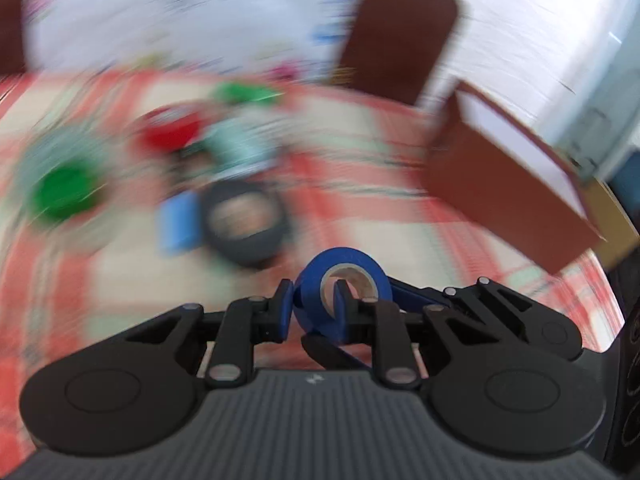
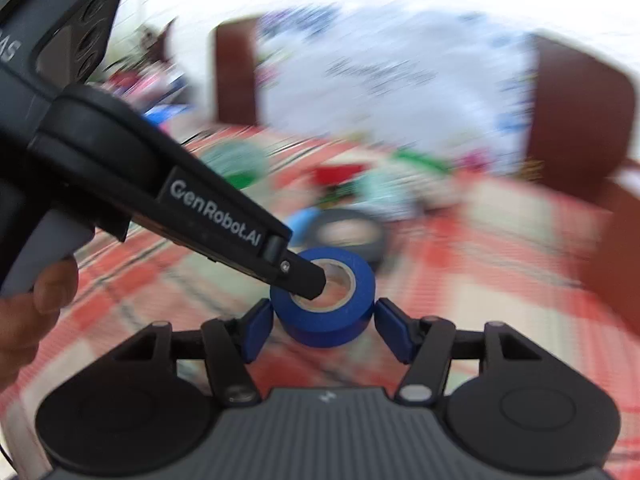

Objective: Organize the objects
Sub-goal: 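Carry the blue tape roll in the right gripper and drop it into the brown box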

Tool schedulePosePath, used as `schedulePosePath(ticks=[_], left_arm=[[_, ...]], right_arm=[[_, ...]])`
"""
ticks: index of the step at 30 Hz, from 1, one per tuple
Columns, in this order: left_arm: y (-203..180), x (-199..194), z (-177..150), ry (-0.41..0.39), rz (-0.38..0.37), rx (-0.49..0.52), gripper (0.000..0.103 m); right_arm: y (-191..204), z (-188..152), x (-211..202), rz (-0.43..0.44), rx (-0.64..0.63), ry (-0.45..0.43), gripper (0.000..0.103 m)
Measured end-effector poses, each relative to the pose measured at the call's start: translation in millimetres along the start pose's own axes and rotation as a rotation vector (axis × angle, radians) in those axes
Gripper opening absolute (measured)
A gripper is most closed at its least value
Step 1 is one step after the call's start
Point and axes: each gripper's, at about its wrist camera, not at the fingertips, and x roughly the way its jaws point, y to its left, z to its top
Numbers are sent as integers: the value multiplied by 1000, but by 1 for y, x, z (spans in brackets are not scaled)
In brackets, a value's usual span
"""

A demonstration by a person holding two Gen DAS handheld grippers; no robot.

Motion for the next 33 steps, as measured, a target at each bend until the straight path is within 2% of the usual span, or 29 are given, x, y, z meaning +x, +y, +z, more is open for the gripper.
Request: schedulePosePath(ticks=[4,7,11,14,18,20,22,25,29,33], left_arm=[[-88,26,36,-34,-85,158,23],[-149,49,63,-59,-172,232,23],[-212,89,86,-59,-243,298,23],[-239,116,90,-31,-251,317,23],[-248,143,87,21,-233,304,24],[-242,145,80,39,-223,313,24],[-240,139,77,18,-204,339,30],[-236,124,83,-11,-206,344,30],[-223,84,78,-116,-191,369,32],[-185,54,57,-155,-147,346,39]], right_arm=[[-64,1,-44,-188,43,-96,58],[-122,6,-76,-324,90,-167,58],[-198,4,-102,-446,176,-207,58],[-242,-4,-105,-490,243,-190,58],[-275,-15,-93,-492,293,-147,60],[-280,-18,-90,-483,315,-165,64],[-279,-20,-88,-493,318,-180,70],[-280,-28,-99,-487,342,-219,71],[-254,-24,-106,-535,284,-294,71],[-221,-31,-105,-469,258,-304,71]])
